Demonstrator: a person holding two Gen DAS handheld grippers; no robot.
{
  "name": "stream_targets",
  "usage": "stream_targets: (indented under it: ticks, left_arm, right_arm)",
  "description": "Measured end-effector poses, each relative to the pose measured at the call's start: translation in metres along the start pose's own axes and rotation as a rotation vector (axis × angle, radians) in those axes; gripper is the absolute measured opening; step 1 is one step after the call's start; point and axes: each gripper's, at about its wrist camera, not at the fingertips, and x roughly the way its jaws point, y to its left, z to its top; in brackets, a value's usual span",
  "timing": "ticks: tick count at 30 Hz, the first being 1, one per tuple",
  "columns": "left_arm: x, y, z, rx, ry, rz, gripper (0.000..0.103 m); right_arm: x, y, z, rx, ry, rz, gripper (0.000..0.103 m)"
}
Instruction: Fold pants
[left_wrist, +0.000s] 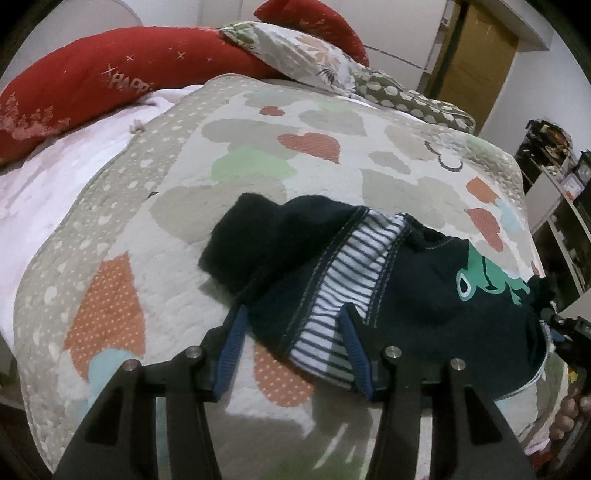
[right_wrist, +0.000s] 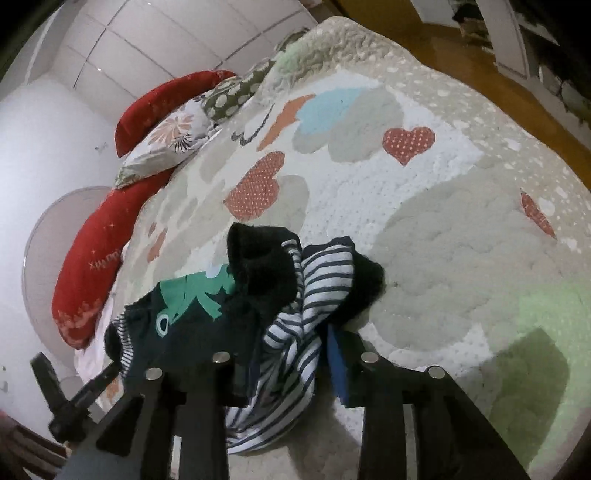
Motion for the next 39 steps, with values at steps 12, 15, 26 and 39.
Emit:
stream_targets:
  ticks: [12,15,26,39]
  left_arm:
    - [-0.014,-0.001,0.004,-0.036,-0.004,-0.007,0.051]
    - [-0.024,-0.005,0.006,-0.031,-0.023,-0.017,0.052]
    - [-0.03,-0.055,-0.006,0.118,-0.005,-0.085,0.058]
    - [-0.039,-0.108,-0.011,0.256,-0.027,-0.078,0.058]
  right_arm:
    - [-0.067,-0.057,0.008,0.13,-0.174,-0.152,0.01]
    - [-0.079,-0.06,0.003,0.144,-0.189,-0.111,0.034]
    - [-0.052,-0.013,0.003,0.061,-0.125,0.027,0.071]
    - [-0.027,-0.008,0.01,0.089,-0.117,0.108,0.015]
